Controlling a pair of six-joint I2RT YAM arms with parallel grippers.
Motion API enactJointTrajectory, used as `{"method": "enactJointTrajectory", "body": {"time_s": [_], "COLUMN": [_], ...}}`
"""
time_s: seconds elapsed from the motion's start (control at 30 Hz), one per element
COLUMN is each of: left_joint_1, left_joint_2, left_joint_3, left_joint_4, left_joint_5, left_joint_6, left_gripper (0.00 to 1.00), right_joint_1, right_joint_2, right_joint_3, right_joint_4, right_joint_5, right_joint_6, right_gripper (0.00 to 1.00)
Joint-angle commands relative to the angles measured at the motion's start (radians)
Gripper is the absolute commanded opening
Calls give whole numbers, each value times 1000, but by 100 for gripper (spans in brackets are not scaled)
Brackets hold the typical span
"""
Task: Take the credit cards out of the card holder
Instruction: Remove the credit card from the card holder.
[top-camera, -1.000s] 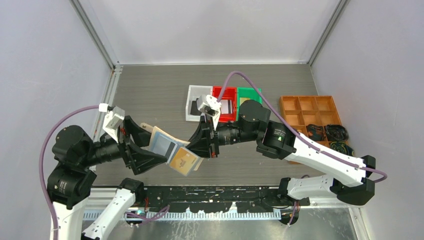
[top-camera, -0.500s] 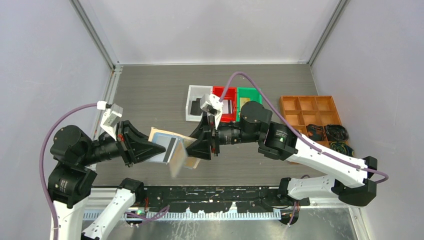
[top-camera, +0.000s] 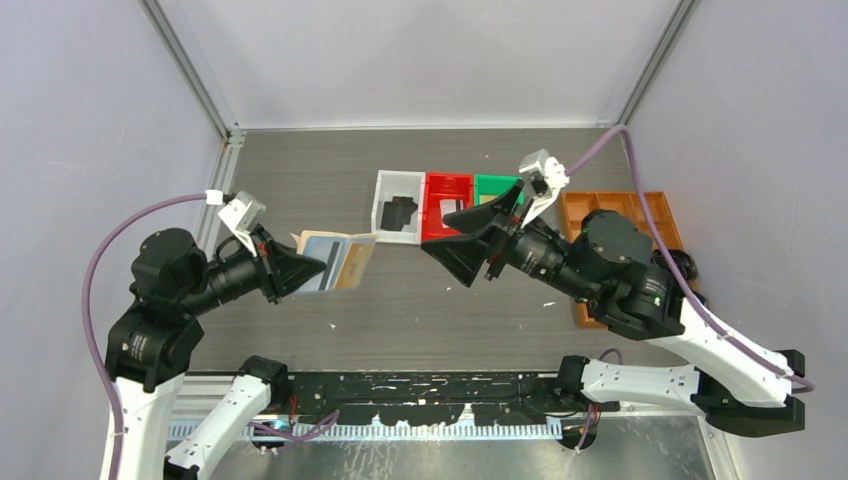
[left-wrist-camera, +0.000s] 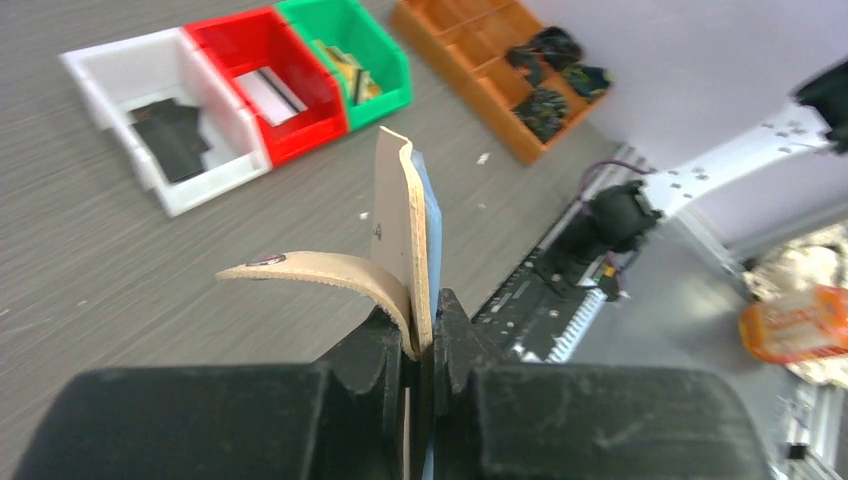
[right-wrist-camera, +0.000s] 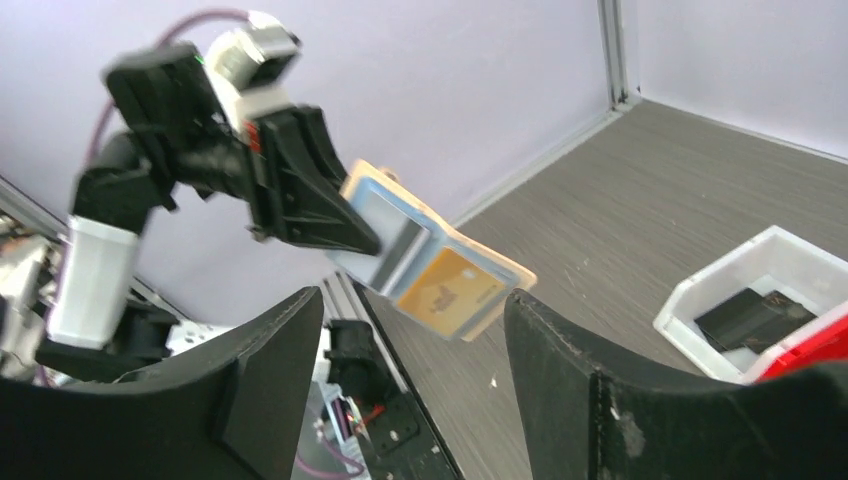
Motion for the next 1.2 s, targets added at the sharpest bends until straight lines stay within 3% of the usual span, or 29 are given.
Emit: {"method": "enactJointTrajectory", "body": {"time_s": [0.0,0.2,0.37,0.53,0.83,0.97,1.17], "left_joint_1": [0,-1,0,0,0,0,0], "left_joint_2": [15,19,46,76,85,86,86], "left_joint_3": [38,54,82,78,61,67,76], "left_joint_4": [-15,31,72,167,239,208,176], "left_joint_5": [-138,-5,167,276,326,295,246], "left_joint_6": [128,22,-87,-224,-327,-285,-236], "left_gripper": [0,0,0,1,3,3,2], "right_joint_1": [1,1,1,0,-12,-28,-53], "right_joint_2": [41,183,222,248,233,221,127], "right_joint_3": [32,-68,-147,-175,-217,-204,-219], "right_joint_4": [66,324,481,517,619,601,535], "right_joint_5": [2,-270,-324,-343,-405,-455,-449], "right_joint_6": [110,334,415,452,491,504,475], "right_gripper": [71,67,65,62,56,49,50]}}
